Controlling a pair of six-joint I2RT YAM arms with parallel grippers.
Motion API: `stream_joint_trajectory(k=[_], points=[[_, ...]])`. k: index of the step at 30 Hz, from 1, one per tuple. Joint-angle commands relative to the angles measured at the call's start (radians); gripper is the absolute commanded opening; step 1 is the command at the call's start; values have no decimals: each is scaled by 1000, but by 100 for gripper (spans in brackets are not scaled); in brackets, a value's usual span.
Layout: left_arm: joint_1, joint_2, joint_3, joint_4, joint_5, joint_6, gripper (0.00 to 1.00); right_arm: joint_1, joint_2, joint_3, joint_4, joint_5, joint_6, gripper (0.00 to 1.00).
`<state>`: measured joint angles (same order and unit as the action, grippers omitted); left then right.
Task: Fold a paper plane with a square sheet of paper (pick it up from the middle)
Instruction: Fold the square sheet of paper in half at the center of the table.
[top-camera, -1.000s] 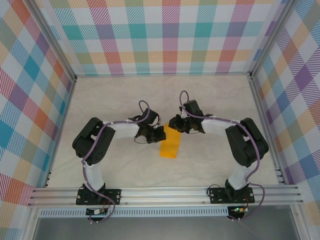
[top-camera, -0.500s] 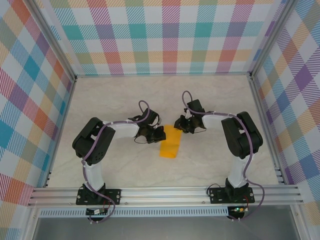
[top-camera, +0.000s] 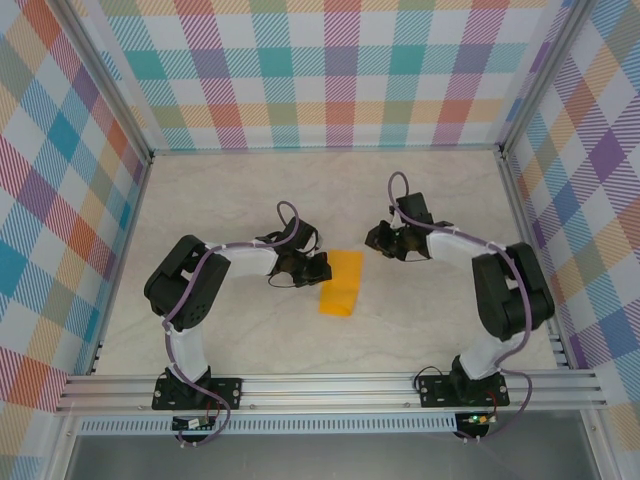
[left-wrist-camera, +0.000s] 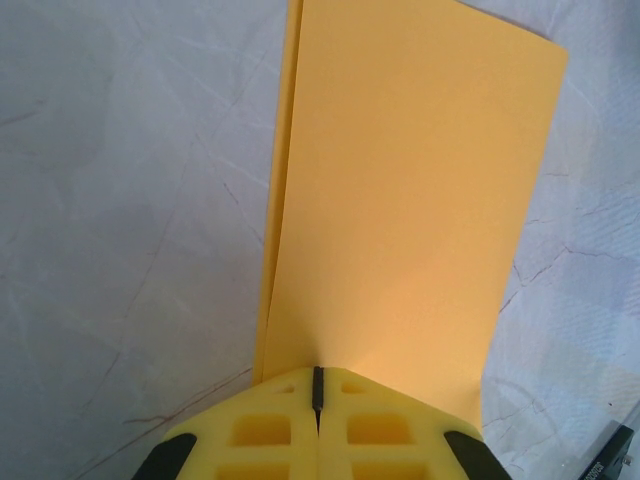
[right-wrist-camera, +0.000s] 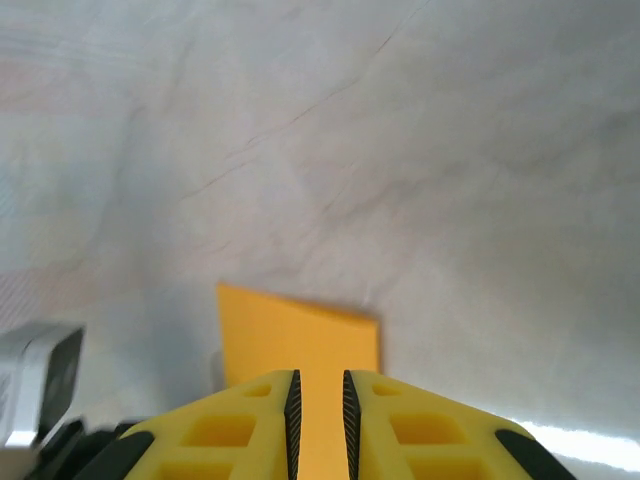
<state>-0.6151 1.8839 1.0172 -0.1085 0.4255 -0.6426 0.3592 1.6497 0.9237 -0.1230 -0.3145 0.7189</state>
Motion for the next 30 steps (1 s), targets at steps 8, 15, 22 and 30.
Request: stream_joint_trajectory(k=[8,15,22,30], points=[[4,61,-79,-197,-166,-2,0,178,-111,-201,73,-97,229,18],[3,73,-88,-186,-166,-7,0,196,-31,-246,161,-130,329,15],[2,74,-98,-178,-169,-14,0,221,-4,-261,126,-138,321,14],[2,73,-113,-177,-191,-18,0,225,-54,-350,45,-126,275,14]])
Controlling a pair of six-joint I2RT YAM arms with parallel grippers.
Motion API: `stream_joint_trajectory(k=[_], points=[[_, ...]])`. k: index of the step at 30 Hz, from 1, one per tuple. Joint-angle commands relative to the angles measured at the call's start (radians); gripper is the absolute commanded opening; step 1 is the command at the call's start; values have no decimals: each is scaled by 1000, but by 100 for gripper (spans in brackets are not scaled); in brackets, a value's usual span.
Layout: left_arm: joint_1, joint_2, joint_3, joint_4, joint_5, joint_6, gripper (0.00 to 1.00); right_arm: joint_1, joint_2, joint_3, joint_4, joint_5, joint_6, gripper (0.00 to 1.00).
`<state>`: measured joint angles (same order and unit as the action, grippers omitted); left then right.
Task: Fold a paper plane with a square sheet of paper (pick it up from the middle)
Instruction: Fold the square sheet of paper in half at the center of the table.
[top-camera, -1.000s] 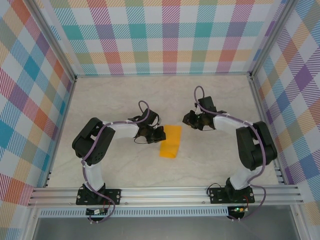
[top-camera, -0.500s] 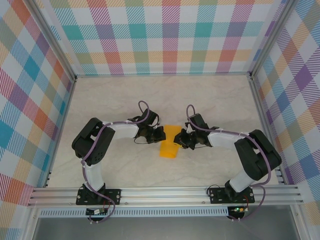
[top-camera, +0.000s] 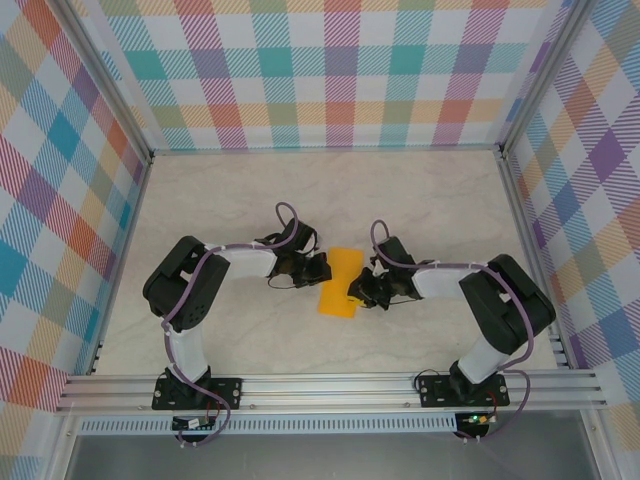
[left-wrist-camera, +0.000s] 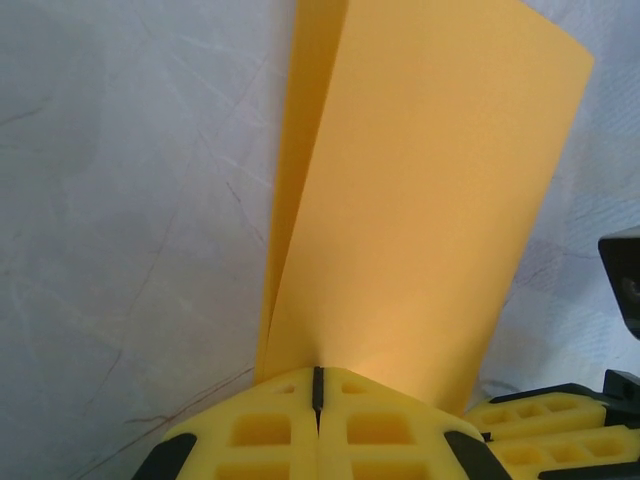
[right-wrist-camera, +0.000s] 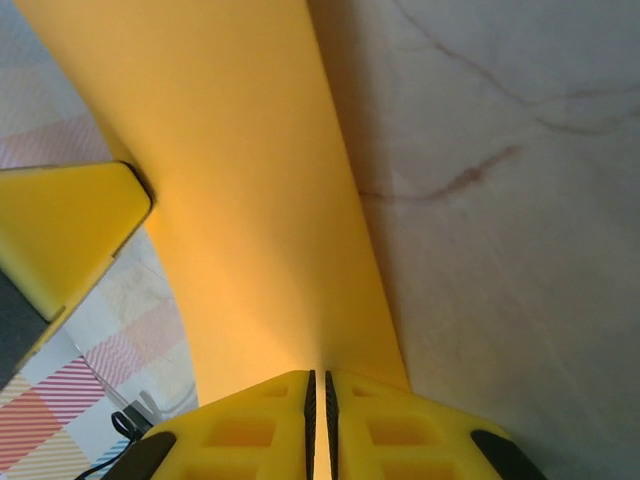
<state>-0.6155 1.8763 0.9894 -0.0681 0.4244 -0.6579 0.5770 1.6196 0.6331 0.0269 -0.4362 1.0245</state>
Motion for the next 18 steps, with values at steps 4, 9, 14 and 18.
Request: stream_joint_trajectory(k=[4,9,14,18], points=[[2,80,-95,-219,-190,-4,0,8,-68,-77,-118,-2,-56,15],[2,76,-99,-183,-190,-7,0,38,-163,-57,-67,15,-54,15],[1,77,-93,-184,-188,-5,0,61,-145,-45,-35,15,-51,16],[0,80,-91,-183,-187,-7,0,83,-79,-48,6,-3,-34,16]])
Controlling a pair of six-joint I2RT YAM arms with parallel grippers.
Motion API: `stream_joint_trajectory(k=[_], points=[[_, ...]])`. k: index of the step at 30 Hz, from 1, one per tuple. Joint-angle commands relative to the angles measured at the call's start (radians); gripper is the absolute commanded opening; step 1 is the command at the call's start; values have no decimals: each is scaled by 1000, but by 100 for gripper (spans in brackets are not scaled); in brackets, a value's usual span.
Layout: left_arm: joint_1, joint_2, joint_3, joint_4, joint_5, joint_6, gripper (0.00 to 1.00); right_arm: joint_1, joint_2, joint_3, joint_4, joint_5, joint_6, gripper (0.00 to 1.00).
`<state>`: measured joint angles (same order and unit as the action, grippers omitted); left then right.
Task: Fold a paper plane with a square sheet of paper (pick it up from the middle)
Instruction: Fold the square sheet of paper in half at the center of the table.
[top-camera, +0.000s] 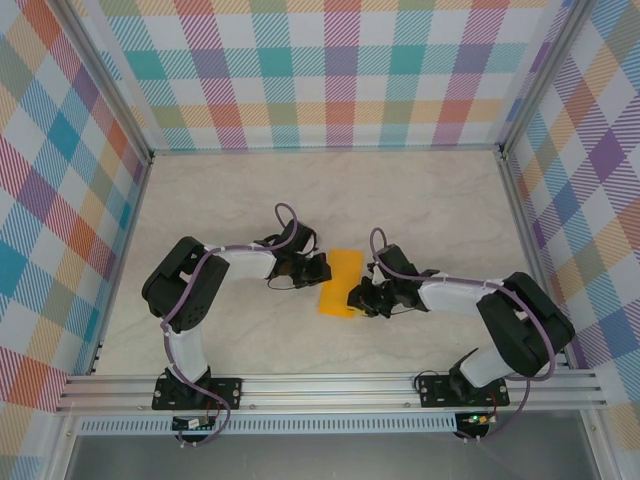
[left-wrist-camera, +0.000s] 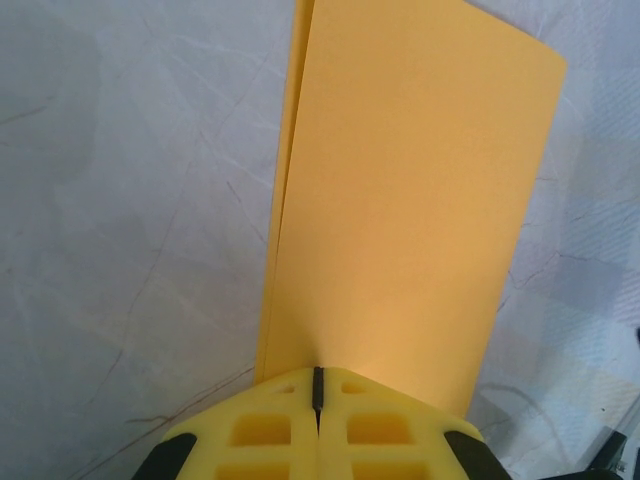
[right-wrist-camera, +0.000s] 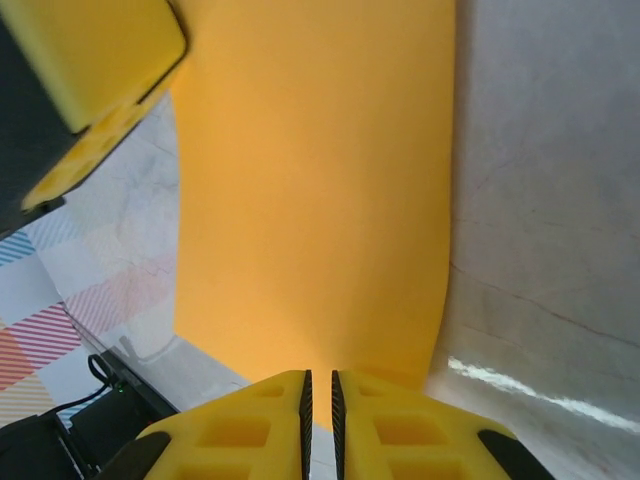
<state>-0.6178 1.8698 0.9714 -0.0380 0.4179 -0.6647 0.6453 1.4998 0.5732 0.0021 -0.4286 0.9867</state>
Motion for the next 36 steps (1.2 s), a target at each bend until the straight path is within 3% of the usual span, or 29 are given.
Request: stream_joint_trajectory(k=[1,12,19,29,36], points=[[3,87,-74,-214,-181,0,0,19,55,11,33,-17,8,16],[3,92,-74,-215,-185,-2,0,30,-11,-51,-163,-6,-5,17],[3,89,-73,-215,-188,-4,0,30,-94,61,-163,56,-60,18],[3,80,-66,-220,-185,-4,0,5,165,233,-74,72,-126,17],[3,84,-71,-224,-195,-10,0,7,191,115,-12,-15,-97,17]])
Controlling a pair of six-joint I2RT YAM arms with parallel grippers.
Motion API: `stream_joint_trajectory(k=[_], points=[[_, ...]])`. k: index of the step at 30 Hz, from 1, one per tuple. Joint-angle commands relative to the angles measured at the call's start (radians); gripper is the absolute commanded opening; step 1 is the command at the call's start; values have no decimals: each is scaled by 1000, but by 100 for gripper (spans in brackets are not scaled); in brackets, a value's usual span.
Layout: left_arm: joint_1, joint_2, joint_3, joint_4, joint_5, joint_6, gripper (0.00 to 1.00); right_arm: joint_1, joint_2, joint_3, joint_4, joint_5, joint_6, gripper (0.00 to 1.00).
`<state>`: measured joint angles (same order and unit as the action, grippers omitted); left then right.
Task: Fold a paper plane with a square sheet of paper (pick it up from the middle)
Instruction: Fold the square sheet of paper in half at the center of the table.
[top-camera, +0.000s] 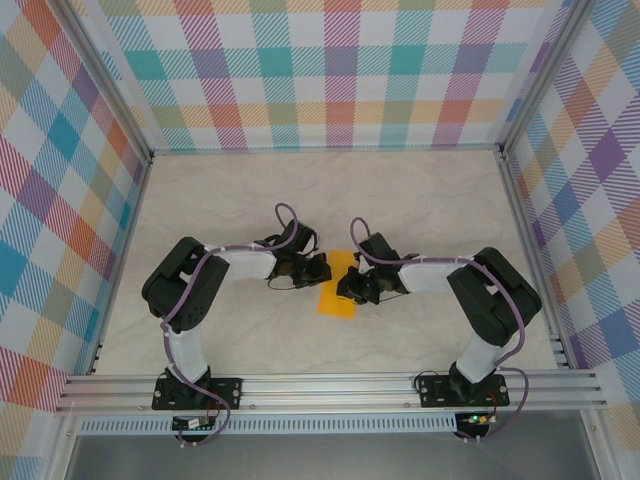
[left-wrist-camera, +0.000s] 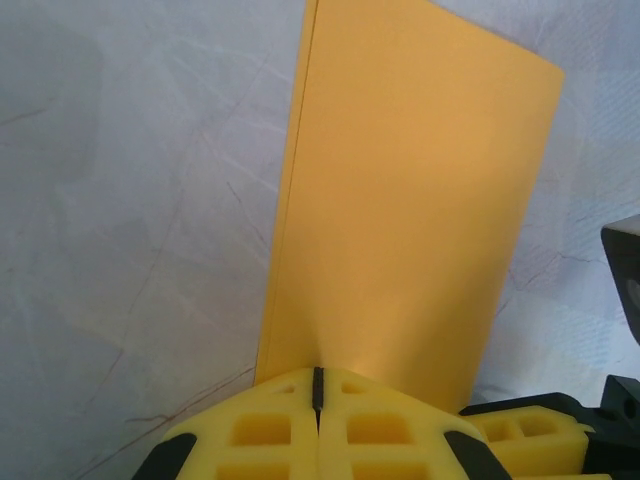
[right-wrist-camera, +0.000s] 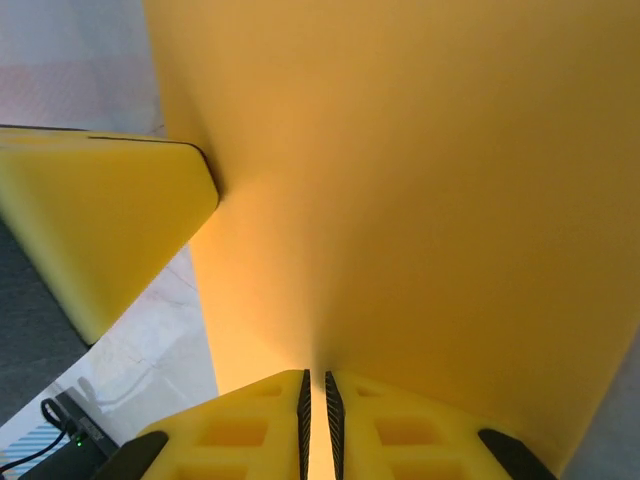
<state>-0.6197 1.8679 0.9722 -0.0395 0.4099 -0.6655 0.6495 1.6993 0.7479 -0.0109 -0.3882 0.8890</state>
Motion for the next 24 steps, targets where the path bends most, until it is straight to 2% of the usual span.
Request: stream_joint_trajectory(k=[1,9,12,16,19,24], points=[[5,88,-71,-223,-189,-10,0,3,-20,-80,-1,-68,1,17],[5,88,-79,-213,-197,-19,0,3,-175,-205,-165,-96,-34,17],[5,80,-77,-209,-191,-14,0,2,-236,-178,-230,-75,-52,18],[3,49,-61,-198,-166,5,0,0,-315,-86,-256,19,-81,18],[2,12,-21,-214,-144,30,0,-14,-285,-14,-235,91,-104,19],[-3,-58,65,-283,-128,60,6,-43,-85,136,-210,156,-164,16]])
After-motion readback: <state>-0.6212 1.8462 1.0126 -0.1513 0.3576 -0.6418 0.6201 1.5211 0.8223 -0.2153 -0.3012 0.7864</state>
